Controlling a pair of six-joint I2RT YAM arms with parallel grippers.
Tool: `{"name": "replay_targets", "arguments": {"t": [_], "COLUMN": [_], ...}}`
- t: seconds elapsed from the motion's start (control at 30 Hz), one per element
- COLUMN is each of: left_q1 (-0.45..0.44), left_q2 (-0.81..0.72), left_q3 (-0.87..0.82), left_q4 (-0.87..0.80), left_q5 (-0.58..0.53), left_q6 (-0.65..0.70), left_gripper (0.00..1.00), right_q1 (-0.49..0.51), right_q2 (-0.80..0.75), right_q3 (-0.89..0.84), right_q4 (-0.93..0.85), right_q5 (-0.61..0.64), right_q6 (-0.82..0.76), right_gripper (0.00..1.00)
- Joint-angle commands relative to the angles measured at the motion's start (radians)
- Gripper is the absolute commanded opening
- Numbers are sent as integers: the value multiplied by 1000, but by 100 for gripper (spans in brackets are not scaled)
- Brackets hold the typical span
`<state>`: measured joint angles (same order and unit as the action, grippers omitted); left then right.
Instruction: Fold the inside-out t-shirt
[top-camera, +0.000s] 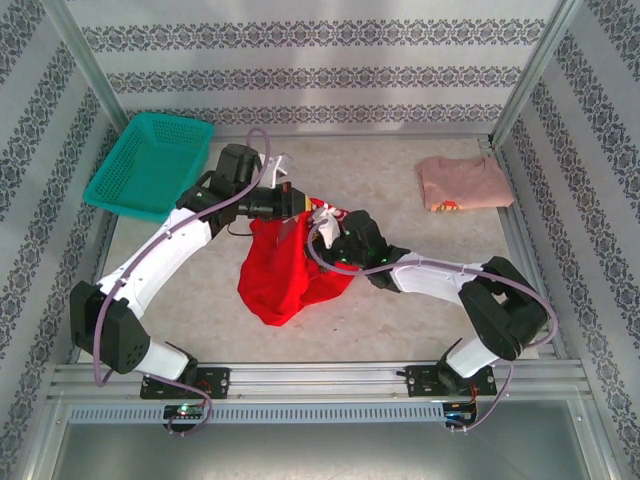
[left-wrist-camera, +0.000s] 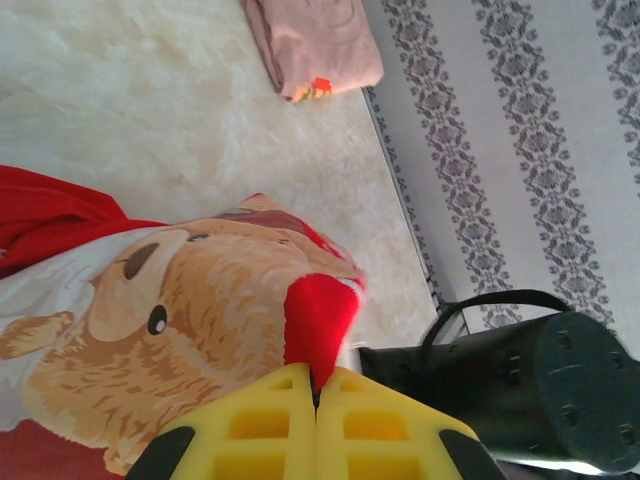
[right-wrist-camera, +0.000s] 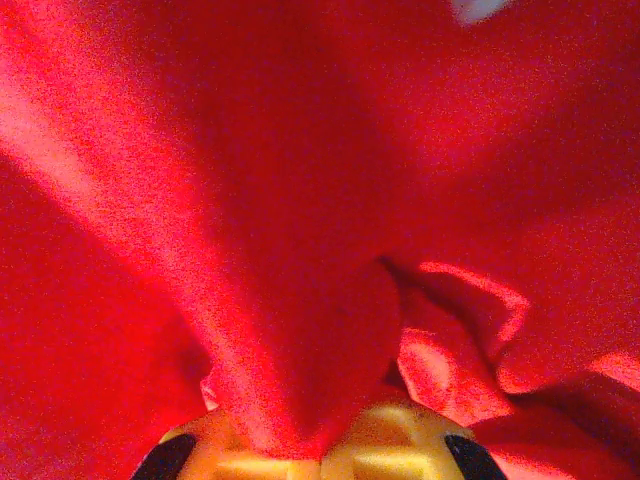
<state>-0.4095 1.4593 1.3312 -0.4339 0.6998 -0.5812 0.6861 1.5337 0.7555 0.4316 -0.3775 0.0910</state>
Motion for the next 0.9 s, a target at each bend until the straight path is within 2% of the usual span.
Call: {"name": "replay_targets", "arguments": {"t": [0.0, 0.13, 0.27, 0.33, 0.47, 0.57, 0.6, 0.63, 0.73, 0.8, 0.87], "left_q1": [67, 118, 124, 124, 119, 115, 112, 112, 109, 106, 67], "left_q2": [-37, -49, -44, -31, 45, 110, 86, 29, -255, -394, -428], "left_q3": [-17, -27, -20, -13, 37, 139, 128, 76, -161, -282, -343], "left_q4": [27, 27, 37, 27, 6, -152, -177, -156, 13, 120, 214], "left_q5": [-22, -73, -59, -81, -198, -404, -474, -506, -446, -239, -75], "left_q6": [-2, 4, 8, 25, 63, 127, 136, 138, 121, 121, 103], "left_gripper": [0, 0, 0, 0, 2, 27, 38, 44, 64, 72, 75], "right_q1": [-70, -115, -124, -122, -80, -32, -10, 10, 43, 43, 46], "right_q2": [-149, -352, -431, -451, -433, -386, -374, -364, -320, -284, -258], "right_q3": [-58, -127, -132, -70, 100, 191, 225, 253, 303, 318, 342], "right_q4": [112, 86, 45, 1, -79, -118, -170, -224, -303, -279, -277], "right_q5": [-117, -134, -104, -102, -49, 15, 62, 108, 171, 137, 106], "right_q6": [120, 219, 283, 326, 434, 530, 542, 539, 545, 584, 600], "right_gripper": [0, 0, 0, 0, 0, 0, 0, 0, 0, 0, 0]}}
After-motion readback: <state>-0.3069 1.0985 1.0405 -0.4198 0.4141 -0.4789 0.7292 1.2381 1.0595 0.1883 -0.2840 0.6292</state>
